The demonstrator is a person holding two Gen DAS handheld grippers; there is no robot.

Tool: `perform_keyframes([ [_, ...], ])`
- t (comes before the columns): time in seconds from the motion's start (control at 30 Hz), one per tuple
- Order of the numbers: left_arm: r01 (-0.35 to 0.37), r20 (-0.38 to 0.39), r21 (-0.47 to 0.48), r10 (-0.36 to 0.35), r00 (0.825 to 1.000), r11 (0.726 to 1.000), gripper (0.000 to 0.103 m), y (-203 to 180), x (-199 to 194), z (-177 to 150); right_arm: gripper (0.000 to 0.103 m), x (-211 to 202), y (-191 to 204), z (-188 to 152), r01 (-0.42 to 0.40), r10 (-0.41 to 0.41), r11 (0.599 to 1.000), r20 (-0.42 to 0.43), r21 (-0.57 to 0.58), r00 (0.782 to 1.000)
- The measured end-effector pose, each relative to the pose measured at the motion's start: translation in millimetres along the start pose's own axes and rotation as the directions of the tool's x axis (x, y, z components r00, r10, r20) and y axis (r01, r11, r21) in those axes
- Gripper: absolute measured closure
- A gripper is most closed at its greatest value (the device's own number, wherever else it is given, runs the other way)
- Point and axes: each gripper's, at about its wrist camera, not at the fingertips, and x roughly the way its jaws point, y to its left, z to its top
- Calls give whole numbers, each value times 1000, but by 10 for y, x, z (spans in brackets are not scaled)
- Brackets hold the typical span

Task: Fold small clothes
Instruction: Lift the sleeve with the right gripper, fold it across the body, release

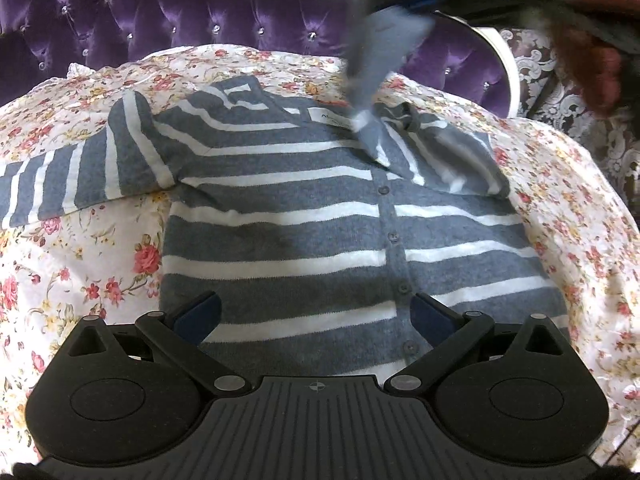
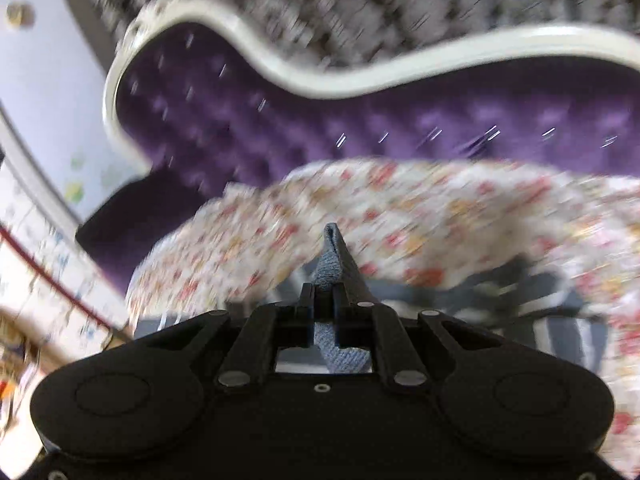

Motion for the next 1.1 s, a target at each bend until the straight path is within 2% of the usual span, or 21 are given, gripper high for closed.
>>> perform_keyframes([
  [0.13,3,-18,6,-3,1000,1000,1,-11,30,-6,84,391,110,-137,-27,25,999,-77,-22,997],
  [0.17,6,-25,9,-6,1000,1000,1,-18,39,-10,76,465,113,-162,-44,42,999,-94,-20,995],
  [0.23,11,-32,17,-10,999,1000,1,-31,46,-20,69,510,85,-200,-70,69,998,-99,-5,993],
  [0.3,11,-34,23,-11,999,1000,1,-38,49,-36,40,440,2,-210,-107,108,994,-74,21,991],
  [0.33,11,-35,24,-10,999,1000,1,-40,51,-39,36,382,-40,-201,-121,123,992,-55,33,991],
  [0.4,9,-39,22,-8,999,1000,1,-34,66,-39,36,300,-110,-143,-106,107,994,-22,40,994],
  [0.53,2,-52,16,-1,999,1000,1,-27,104,-44,36,-11,-488,-90,25,-28,998,37,65,999],
  [0.63,-9,-74,18,11,997,1000,1,-29,151,-59,35,-261,-901,-162,150,-160,979,66,138,985],
  [0.77,-14,-104,16,15,994,1000,1,-34,234,-94,35,-389,-1356,-361,279,-297,935,52,220,953],
  [0.87,-20,-99,17,22,995,1000,1,-33,236,-94,35,-389,-1584,-506,322,-342,908,33,268,939],
  [1.1,-26,-92,20,28,995,999,1,-42,239,-96,37,-264,-1784,-737,334,-348,897,-2,289,937],
])
